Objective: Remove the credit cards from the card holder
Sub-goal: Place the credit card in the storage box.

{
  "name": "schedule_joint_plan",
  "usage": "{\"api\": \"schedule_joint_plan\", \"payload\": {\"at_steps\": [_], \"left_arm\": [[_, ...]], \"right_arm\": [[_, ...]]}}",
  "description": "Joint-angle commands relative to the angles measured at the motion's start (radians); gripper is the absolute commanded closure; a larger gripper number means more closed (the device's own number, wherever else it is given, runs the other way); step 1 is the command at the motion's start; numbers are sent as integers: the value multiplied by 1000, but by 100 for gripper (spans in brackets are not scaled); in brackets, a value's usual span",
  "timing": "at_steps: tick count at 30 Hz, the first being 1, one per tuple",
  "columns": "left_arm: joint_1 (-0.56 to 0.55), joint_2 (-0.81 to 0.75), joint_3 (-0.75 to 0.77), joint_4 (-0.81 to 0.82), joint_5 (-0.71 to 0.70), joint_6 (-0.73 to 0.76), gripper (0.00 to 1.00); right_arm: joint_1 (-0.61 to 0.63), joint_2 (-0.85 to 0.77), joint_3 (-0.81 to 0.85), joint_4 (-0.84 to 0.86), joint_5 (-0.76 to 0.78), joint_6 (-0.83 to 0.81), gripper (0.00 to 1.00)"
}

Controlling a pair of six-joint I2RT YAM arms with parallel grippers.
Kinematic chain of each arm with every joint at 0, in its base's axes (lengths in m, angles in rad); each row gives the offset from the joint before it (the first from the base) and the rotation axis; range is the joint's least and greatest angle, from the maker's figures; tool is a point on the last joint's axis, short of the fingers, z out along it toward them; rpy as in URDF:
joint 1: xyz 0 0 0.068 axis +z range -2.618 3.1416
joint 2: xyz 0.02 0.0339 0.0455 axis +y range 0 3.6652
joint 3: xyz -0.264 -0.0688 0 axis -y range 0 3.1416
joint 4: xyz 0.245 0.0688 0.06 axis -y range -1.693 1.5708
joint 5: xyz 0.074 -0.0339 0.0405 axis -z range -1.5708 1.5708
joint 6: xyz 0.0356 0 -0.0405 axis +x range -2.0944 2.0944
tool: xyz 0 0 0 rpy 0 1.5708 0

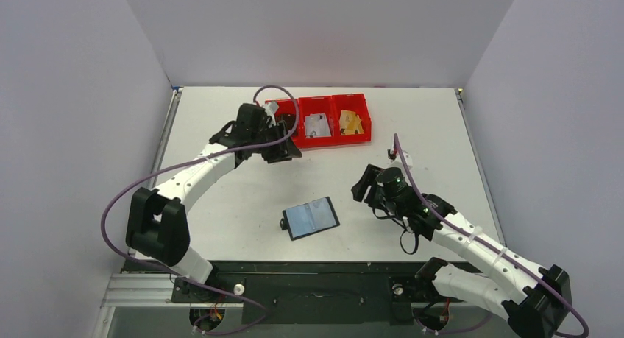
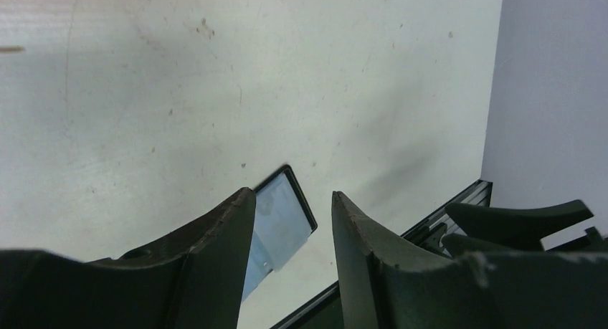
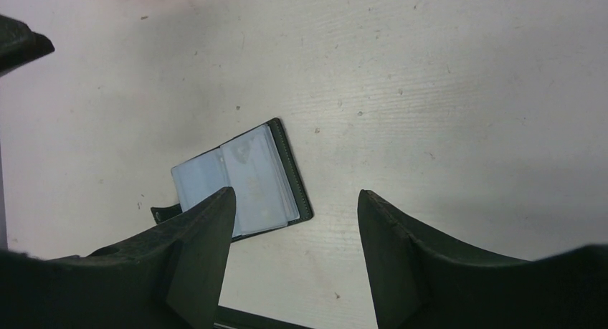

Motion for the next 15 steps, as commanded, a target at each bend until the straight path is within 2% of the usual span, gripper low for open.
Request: {"api": "schedule_joint_plan", "payload": {"at_steps": [1, 8, 15], "left_arm": [[-54, -112, -88, 44, -61, -30, 59], [-134, -244, -286, 54, -112, -69, 59], [-165, -318, -449, 76, -140, -82, 58]], "right_arm": [[-6, 29, -28, 68, 21, 5, 41], [8, 138, -54, 153, 5, 18, 42], [80, 236, -46, 192, 83, 35, 43]]}}
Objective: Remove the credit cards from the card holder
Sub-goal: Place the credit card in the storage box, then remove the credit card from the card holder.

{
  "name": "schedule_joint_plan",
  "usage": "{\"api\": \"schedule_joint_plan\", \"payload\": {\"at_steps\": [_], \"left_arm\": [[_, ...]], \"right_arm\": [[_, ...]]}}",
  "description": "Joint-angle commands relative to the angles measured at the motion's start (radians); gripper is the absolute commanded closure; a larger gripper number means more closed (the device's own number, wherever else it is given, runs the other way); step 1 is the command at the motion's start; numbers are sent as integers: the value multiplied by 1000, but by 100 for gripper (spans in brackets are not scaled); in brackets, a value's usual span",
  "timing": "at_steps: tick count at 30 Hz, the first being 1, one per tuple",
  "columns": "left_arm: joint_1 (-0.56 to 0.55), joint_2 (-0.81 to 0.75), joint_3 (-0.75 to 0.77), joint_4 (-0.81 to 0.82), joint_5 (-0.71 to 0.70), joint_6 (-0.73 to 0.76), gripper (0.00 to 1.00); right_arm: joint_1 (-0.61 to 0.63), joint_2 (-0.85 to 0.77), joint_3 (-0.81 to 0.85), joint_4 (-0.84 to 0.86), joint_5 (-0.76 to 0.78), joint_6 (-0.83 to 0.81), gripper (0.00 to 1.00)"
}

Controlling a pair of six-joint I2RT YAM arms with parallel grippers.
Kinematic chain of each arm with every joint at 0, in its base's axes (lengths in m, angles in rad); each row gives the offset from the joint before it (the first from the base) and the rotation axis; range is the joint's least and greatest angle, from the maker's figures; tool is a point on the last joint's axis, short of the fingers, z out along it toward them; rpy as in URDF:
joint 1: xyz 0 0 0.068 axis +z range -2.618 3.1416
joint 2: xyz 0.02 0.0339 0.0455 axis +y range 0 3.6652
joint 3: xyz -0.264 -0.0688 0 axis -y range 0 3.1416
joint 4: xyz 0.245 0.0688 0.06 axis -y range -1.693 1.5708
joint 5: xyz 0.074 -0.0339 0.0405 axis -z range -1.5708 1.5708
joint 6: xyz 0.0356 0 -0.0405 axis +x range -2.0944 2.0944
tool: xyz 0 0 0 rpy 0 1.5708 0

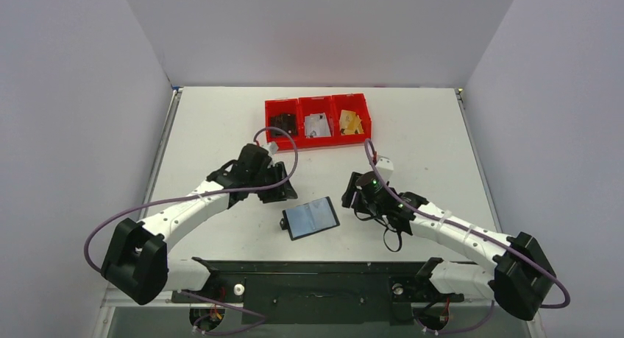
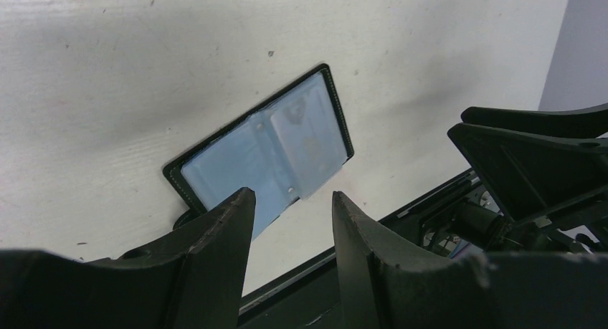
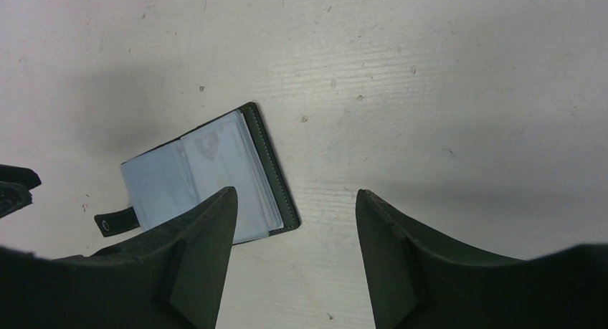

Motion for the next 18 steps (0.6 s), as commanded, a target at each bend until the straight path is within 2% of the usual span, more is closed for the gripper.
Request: {"api": "schedule_joint_plan", "payload": {"at_steps": [1, 6, 18], "left_arm": [[-15, -52, -67, 66, -31, -19, 58], [-16, -62, -148, 103, -15, -43, 58], [-17, -56, -228, 147, -4, -66, 58]], "right_arm": [[39, 46, 10, 78, 70, 16, 43], [84, 140, 42, 78, 96, 24, 44], [158, 273, 113, 76, 124, 19, 50]]}}
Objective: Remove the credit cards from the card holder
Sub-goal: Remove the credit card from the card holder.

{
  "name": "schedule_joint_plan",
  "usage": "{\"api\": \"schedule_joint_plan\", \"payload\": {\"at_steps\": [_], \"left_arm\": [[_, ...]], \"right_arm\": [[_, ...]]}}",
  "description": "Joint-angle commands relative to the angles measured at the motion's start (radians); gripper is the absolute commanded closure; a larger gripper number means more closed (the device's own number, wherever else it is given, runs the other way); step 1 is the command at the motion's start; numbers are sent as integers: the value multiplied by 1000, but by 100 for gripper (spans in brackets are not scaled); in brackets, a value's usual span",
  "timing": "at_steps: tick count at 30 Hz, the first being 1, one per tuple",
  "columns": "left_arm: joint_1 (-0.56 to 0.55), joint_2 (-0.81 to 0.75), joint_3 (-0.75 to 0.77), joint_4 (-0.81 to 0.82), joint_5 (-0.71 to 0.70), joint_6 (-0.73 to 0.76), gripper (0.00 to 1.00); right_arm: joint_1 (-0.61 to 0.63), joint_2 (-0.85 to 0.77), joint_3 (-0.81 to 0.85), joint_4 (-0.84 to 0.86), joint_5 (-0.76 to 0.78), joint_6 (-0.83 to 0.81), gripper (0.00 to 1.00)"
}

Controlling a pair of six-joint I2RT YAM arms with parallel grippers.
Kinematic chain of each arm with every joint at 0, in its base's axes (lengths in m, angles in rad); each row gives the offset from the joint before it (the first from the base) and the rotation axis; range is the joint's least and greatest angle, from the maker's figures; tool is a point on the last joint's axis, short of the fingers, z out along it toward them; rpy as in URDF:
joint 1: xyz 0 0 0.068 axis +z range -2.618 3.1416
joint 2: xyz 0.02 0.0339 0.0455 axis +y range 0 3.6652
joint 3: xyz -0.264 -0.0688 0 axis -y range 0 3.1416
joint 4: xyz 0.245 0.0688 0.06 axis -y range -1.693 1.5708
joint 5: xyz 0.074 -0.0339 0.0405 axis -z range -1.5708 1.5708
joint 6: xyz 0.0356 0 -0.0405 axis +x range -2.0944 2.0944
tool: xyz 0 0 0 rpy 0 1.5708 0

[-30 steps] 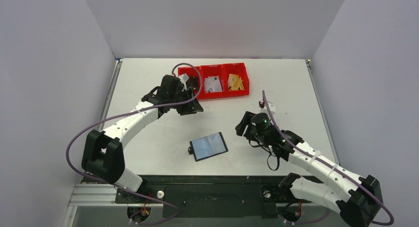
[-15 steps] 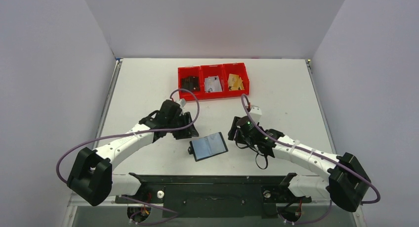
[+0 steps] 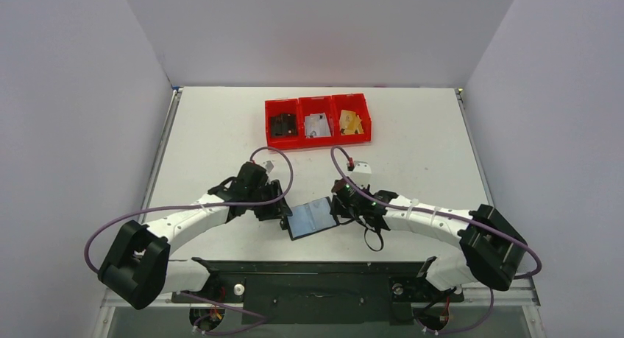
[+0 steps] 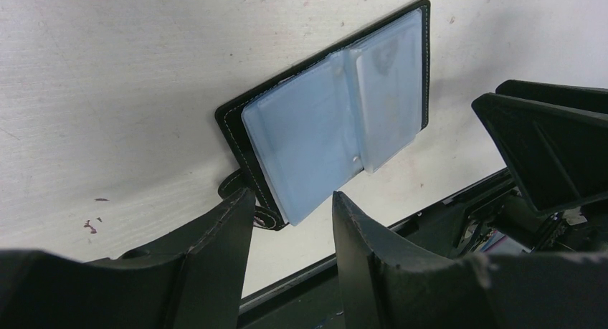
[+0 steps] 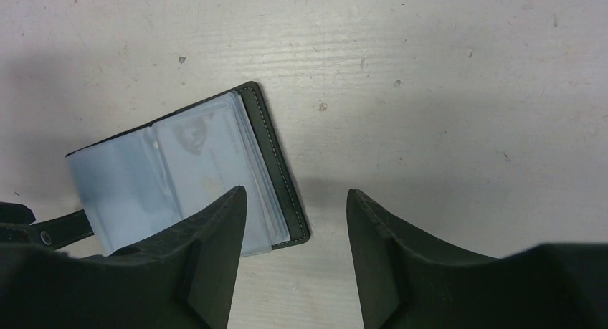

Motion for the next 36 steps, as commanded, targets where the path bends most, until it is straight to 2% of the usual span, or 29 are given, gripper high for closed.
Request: {"api": "schedule_joint_plan", "payload": {"at_steps": [1, 10, 19, 30, 36], "left_arm": [[-4, -13, -13, 65, 6, -15, 58], [-4, 0, -56, 89, -1, -27, 61], [-4, 67, -62, 114, 1, -19, 72], [-4, 148, -23, 106, -3, 10, 79], [-3, 192, 6, 110, -6, 27, 80]], "right_arm": [[33, 50, 59, 31, 42, 5, 52], [100, 131, 130, 13, 55, 5, 60], [132, 170, 135, 6, 69, 35, 70], [138, 217, 135, 21, 71, 54, 73], [154, 241, 132, 34, 63, 70, 81]]}}
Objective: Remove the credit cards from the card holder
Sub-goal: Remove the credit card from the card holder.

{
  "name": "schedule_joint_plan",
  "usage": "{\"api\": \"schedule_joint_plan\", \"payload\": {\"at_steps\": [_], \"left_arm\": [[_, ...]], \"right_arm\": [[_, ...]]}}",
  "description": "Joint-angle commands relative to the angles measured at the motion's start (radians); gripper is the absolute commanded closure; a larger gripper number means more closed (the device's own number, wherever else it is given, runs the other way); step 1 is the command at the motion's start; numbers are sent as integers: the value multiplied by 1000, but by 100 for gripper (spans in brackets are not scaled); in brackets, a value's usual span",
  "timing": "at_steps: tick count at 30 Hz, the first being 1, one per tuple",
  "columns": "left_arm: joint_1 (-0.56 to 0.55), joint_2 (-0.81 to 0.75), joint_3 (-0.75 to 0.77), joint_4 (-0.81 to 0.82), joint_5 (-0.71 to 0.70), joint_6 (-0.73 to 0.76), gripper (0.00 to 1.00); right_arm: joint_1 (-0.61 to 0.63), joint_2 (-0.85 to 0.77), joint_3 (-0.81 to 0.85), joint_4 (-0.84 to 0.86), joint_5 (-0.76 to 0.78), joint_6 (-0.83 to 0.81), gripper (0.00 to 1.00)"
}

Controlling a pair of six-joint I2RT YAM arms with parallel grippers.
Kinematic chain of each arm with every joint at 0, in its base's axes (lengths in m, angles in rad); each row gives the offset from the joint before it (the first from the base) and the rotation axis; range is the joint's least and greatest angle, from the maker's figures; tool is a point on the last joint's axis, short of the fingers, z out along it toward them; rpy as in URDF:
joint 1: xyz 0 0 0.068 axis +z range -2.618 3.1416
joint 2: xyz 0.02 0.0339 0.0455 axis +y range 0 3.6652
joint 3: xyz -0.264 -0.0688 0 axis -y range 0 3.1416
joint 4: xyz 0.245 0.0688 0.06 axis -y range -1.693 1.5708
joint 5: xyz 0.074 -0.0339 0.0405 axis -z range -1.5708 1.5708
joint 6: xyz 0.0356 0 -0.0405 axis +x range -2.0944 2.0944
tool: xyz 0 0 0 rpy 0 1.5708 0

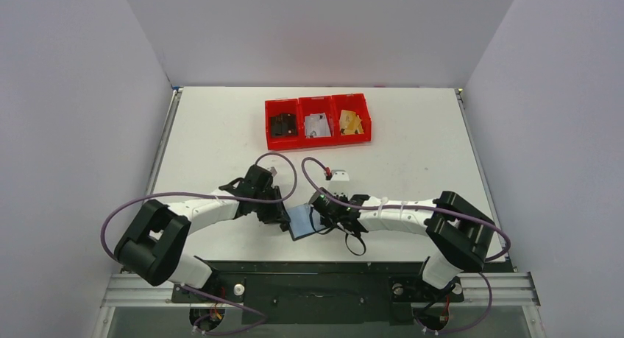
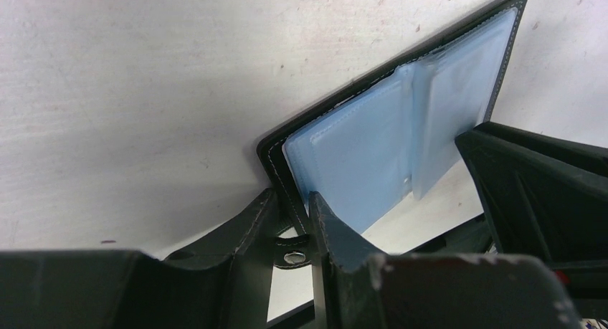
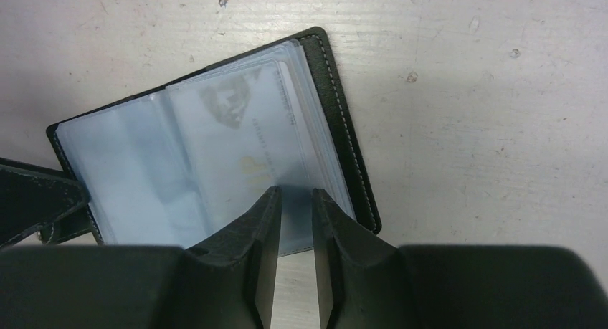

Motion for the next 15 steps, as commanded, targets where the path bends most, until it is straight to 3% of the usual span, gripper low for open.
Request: {"api": "schedule_joint_plan", "payload": {"at_steps": [1, 15], "left_arm": [[-3, 51, 48, 21, -14, 40, 80], [-1, 146, 125, 27, 8, 69, 82]], "right_arm": [[17, 18, 21, 34, 14, 27, 82], [25, 24, 21, 153, -104, 45, 86]]}}
